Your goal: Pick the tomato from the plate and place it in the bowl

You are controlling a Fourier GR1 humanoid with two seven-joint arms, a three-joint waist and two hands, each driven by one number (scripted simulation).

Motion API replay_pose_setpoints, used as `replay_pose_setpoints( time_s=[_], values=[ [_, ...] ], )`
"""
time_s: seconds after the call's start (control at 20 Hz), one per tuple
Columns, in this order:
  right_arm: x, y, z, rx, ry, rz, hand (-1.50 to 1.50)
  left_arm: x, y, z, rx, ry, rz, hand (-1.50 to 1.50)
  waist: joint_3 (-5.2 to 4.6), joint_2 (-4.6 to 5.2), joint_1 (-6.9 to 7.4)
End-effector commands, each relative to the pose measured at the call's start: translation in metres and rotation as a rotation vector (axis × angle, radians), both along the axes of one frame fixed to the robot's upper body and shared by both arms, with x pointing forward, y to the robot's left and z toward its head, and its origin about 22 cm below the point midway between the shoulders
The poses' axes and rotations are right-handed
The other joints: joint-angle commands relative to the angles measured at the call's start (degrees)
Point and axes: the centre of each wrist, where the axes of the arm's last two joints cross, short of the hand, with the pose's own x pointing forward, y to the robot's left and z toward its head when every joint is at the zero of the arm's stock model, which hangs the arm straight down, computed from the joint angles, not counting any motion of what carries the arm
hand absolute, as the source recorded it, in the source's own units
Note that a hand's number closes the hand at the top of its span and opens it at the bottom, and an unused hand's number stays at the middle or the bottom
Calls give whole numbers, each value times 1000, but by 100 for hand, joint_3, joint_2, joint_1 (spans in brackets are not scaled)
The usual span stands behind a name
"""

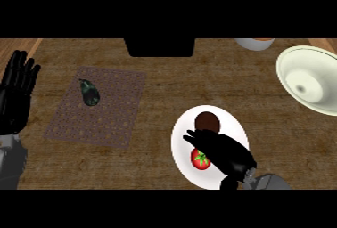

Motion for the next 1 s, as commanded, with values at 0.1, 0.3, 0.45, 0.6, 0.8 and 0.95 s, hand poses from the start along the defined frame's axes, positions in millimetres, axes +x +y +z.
replay_pose_setpoints(
  time_s=[0.1,0.3,0.45,0.6,0.8,0.95],
  values=[
    [3,-1,-13,-9,9,-4,-150,-11,-4,-9,-3,8,2,0,1,-2,3],
    [13,20,-42,-32,16,-1,-150,-5,2,-9,6,-12,17,0,1,7,10],
    [11,14,-52,-44,30,-40,-150,-4,-13,-10,6,-2,18,0,2,5,7],
    [14,9,-59,-71,44,-44,-150,0,-8,-7,1,8,-12,0,1,6,-3],
    [29,2,-56,-95,39,-60,-150,-11,-13,3,0,5,6,0,3,1,31],
    [7,1,-59,-12,-33,2,150,-4,18,-3,9,-5,20,0,1,1,-6]
  ],
)
